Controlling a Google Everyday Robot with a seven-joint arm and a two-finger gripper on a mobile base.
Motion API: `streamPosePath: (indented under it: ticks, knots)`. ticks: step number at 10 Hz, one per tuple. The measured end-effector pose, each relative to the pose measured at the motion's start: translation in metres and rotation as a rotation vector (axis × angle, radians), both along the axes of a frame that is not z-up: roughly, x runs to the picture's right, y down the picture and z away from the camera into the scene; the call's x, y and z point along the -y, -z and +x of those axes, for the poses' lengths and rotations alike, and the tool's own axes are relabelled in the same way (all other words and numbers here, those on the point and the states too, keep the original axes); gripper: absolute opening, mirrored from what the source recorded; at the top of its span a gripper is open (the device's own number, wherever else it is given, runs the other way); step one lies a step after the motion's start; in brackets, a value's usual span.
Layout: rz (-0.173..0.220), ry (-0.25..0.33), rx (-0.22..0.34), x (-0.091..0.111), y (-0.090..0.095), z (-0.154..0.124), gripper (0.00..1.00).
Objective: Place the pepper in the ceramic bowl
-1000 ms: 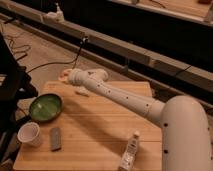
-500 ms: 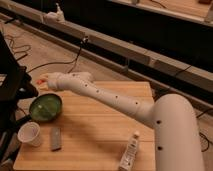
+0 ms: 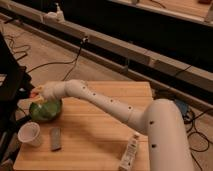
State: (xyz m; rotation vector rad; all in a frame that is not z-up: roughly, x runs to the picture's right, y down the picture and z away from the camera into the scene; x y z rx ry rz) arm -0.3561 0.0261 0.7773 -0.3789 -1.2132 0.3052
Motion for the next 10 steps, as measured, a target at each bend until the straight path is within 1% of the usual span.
streamPosePath:
  ticks: [1, 2, 4, 10]
  knots:
    - [-0.003, 0.007, -0.018, 0.002, -0.011, 0.007, 0.76]
    - [-0.002, 0.006, -0.03, 0.006, -0.018, 0.011, 0.8]
    - [0.016, -0.005, -0.052, 0.02, -0.025, 0.018, 0.8]
    - [0.018, -0.002, -0.051, 0.019, -0.025, 0.016, 0.8]
